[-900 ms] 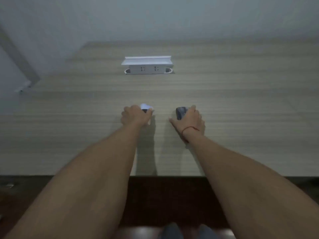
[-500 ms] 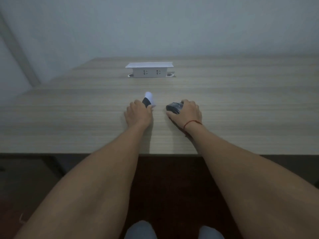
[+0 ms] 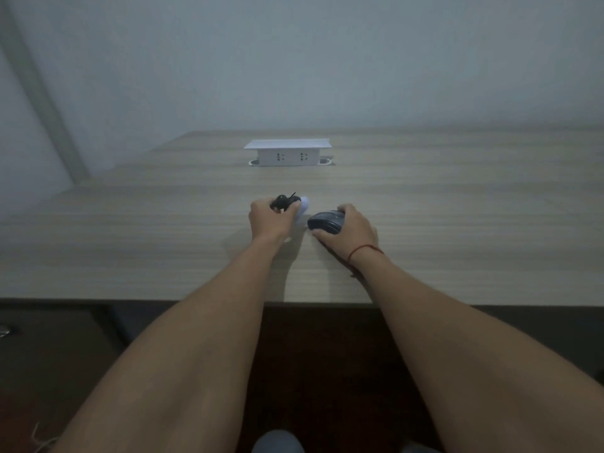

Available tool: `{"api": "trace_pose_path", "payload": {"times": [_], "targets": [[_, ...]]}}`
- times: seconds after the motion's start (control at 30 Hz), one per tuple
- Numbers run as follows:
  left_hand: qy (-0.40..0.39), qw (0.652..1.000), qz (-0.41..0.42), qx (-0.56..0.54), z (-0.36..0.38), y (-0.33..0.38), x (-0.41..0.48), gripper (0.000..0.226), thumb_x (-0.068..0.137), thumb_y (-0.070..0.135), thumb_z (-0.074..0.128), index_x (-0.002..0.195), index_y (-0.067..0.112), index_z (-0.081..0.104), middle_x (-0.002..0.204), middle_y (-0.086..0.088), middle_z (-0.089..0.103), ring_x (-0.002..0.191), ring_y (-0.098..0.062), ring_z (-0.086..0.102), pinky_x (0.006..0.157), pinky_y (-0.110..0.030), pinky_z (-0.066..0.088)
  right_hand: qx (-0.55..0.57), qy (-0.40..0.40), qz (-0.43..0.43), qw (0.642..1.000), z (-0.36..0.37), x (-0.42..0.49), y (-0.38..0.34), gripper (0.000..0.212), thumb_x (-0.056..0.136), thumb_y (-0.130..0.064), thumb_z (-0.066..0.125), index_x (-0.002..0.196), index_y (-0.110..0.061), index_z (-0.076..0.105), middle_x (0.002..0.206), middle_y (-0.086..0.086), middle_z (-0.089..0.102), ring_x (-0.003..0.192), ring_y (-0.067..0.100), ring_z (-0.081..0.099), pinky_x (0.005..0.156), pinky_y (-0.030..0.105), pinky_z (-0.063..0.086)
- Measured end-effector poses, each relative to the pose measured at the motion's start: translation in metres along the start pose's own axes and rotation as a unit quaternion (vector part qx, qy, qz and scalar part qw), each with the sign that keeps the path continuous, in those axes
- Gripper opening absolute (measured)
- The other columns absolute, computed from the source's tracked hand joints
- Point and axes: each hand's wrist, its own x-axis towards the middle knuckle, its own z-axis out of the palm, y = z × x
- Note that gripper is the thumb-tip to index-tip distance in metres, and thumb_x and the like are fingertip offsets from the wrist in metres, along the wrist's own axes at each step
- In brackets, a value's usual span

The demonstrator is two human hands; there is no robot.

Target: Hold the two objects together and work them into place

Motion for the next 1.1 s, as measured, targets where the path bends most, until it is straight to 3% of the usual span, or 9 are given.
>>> {"api": "trace_pose_path", "payload": {"times": [0.13, 0.27, 0.4, 0.47, 0.57, 0.73, 0.83, 0.93, 1.1], "targets": [[-0.033, 0.997, 0.067, 0.031, 0.008, 0.001, -0.004, 0.032, 0.084, 0.03, 0.069, 0.094, 0.0, 0.068, 0.09, -0.009, 0.067, 0.077, -0.02, 0.061, 0.068, -0.025, 0.045, 0.028, 0.002, -0.004, 1.0, 0.0, -0.001, 0.002, 0.068, 0.064, -0.051, 0.075, 0.12, -0.022, 0.051, 0.113, 0.002, 0.063, 0.101, 0.023, 0.06, 0.09, 0.043, 0.051], [-0.06, 0.988, 0.118, 0.084, 0.011, 0.007, -0.002, 0.031, 0.086, 0.029, 0.066, 0.098, 0.001, 0.066, 0.098, -0.015, 0.068, 0.089, -0.027, 0.064, 0.077, -0.033, 0.052, 0.031, 0.002, -0.007, 0.999, -0.001, -0.002, 0.002, 0.064, 0.066, -0.05, 0.076, 0.118, -0.022, 0.052, 0.107, 0.001, 0.063, 0.094, 0.022, 0.06, 0.086, 0.042, 0.053], [-0.115, 0.969, 0.135, 0.174, 0.008, 0.015, 0.006, 0.039, 0.093, 0.032, 0.056, 0.111, -0.002, 0.054, 0.112, -0.016, 0.057, 0.093, -0.025, 0.051, 0.075, -0.028, 0.039, 0.035, -0.003, -0.009, 0.999, -0.001, 0.0, 0.003, 0.059, 0.066, -0.047, 0.077, 0.113, -0.022, 0.052, 0.103, 0.001, 0.063, 0.091, 0.021, 0.061, 0.085, 0.042, 0.053], [-0.123, 0.964, 0.122, 0.201, 0.009, 0.01, 0.01, 0.039, 0.093, 0.032, 0.056, 0.113, -0.002, 0.052, 0.115, -0.019, 0.058, 0.098, -0.03, 0.054, 0.076, -0.027, 0.037, 0.039, -0.005, -0.01, 0.999, 0.0, 0.001, 0.004, 0.061, 0.067, -0.047, 0.077, 0.116, -0.022, 0.052, 0.107, 0.001, 0.063, 0.094, 0.022, 0.061, 0.086, 0.042, 0.053], [-0.108, 0.968, 0.102, 0.2, 0.007, 0.005, 0.012, 0.039, 0.09, 0.031, 0.058, 0.111, 0.0, 0.055, 0.112, -0.017, 0.059, 0.095, -0.029, 0.055, 0.073, -0.028, 0.037, 0.038, -0.006, -0.013, 0.999, 0.001, 0.0, 0.005, 0.065, 0.068, -0.046, 0.077, 0.122, -0.021, 0.05, 0.113, 0.001, 0.063, 0.1, 0.022, 0.06, 0.09, 0.042, 0.052], [-0.085, 0.979, 0.124, 0.137, 0.006, 0.016, 0.006, 0.034, 0.084, 0.032, 0.069, 0.095, 0.0, 0.063, 0.084, -0.009, 0.06, 0.079, -0.024, 0.057, 0.067, -0.03, 0.044, 0.042, 0.002, -0.014, 0.999, 0.001, 0.0, 0.003, 0.06, 0.065, -0.049, 0.077, 0.114, -0.022, 0.055, 0.105, 0.001, 0.064, 0.093, 0.022, 0.061, 0.085, 0.042, 0.054], [-0.067, 0.98, 0.118, 0.148, 0.009, 0.008, -0.002, 0.034, 0.088, 0.031, 0.065, 0.102, 0.0, 0.062, 0.098, -0.014, 0.063, 0.093, -0.028, 0.06, 0.08, -0.036, 0.05, 0.043, -0.003, -0.012, 0.999, 0.0, -0.001, 0.003, 0.064, 0.067, -0.047, 0.077, 0.12, -0.021, 0.053, 0.11, 0.001, 0.063, 0.098, 0.022, 0.06, 0.088, 0.042, 0.053], [-0.056, 0.973, 0.141, 0.172, 0.008, 0.004, -0.003, 0.033, 0.092, 0.032, 0.058, 0.106, 0.002, 0.059, 0.107, -0.016, 0.061, 0.098, -0.029, 0.058, 0.081, -0.036, 0.048, 0.049, -0.016, -0.012, 0.999, -0.002, -0.001, 0.003, 0.067, 0.069, -0.044, 0.076, 0.126, -0.019, 0.05, 0.115, 0.002, 0.061, 0.102, 0.022, 0.058, 0.09, 0.042, 0.052], [-0.038, 0.977, 0.176, 0.113, 0.02, 0.016, -0.016, 0.038, 0.099, 0.037, 0.043, 0.1, 0.002, 0.058, 0.098, -0.01, 0.057, 0.091, -0.023, 0.055, 0.078, -0.035, 0.049, 0.048, -0.017, -0.023, 0.998, -0.003, -0.002, 0.003, 0.039, 0.07, -0.035, 0.071, 0.103, -0.018, 0.057, 0.098, 0.004, 0.062, 0.088, 0.023, 0.06, 0.08, 0.042, 0.055]]}}
